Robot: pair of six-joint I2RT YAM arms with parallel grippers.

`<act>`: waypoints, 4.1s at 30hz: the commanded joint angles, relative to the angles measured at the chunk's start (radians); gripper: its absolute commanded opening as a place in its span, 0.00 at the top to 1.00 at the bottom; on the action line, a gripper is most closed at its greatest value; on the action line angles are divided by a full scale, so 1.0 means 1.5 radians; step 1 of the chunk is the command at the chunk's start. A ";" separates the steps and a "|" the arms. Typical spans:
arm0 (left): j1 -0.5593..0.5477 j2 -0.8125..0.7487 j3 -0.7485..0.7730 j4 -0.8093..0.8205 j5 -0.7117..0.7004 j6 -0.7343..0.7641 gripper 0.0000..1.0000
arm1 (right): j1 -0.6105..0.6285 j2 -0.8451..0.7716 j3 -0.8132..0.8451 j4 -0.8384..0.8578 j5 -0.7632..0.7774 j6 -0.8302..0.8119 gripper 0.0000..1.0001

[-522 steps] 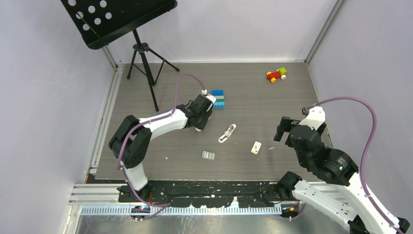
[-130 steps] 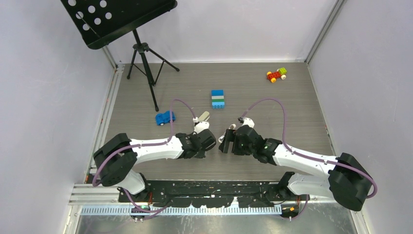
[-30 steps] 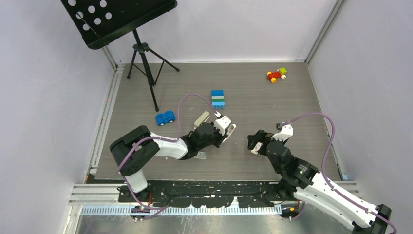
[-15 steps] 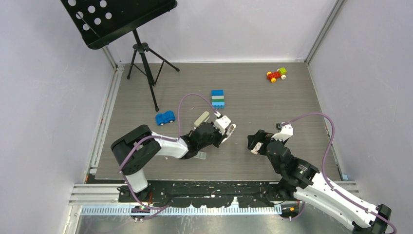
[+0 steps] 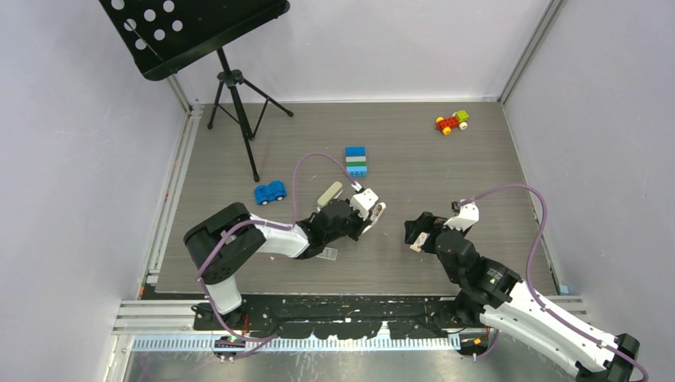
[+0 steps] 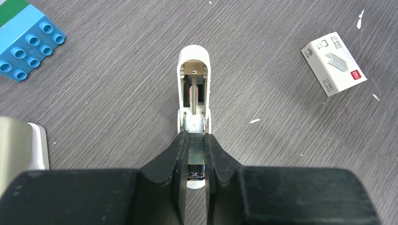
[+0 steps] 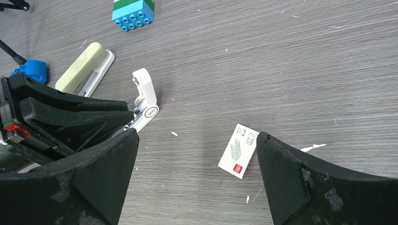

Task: Load the staples into the stapler

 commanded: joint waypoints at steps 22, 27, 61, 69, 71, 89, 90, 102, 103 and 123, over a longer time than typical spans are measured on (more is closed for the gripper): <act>0.003 -0.020 0.016 0.003 0.006 0.005 0.98 | -0.001 -0.003 0.003 0.014 0.025 0.001 0.00; 0.003 -0.045 0.017 -0.009 0.000 0.018 0.98 | -0.001 -0.002 0.003 0.014 0.026 0.001 0.00; 0.003 -0.008 0.035 -0.037 -0.022 0.010 0.99 | -0.001 -0.001 0.003 0.014 0.026 0.001 0.00; 0.003 -0.009 0.038 -0.042 -0.016 0.002 0.99 | -0.001 0.001 0.004 0.014 0.026 0.001 0.00; 0.003 -0.010 0.038 -0.041 -0.009 -0.002 0.99 | -0.001 0.001 0.003 0.015 0.026 0.001 0.00; 0.003 -0.005 0.037 -0.046 -0.003 -0.013 0.99 | -0.001 -0.001 0.003 0.014 0.025 0.002 0.00; 0.003 -0.004 0.037 -0.048 -0.004 -0.013 0.99 | -0.001 -0.001 0.003 0.014 0.023 0.002 0.00; 0.003 0.007 0.041 -0.052 -0.001 -0.022 0.99 | -0.001 -0.001 0.003 0.014 0.024 0.001 0.00; 0.003 0.007 0.041 -0.052 -0.001 -0.023 0.99 | -0.001 -0.001 0.003 0.014 0.024 0.002 0.00; 0.003 -0.002 0.066 -0.131 -0.019 -0.024 0.90 | -0.001 0.008 0.006 0.015 0.023 0.002 0.00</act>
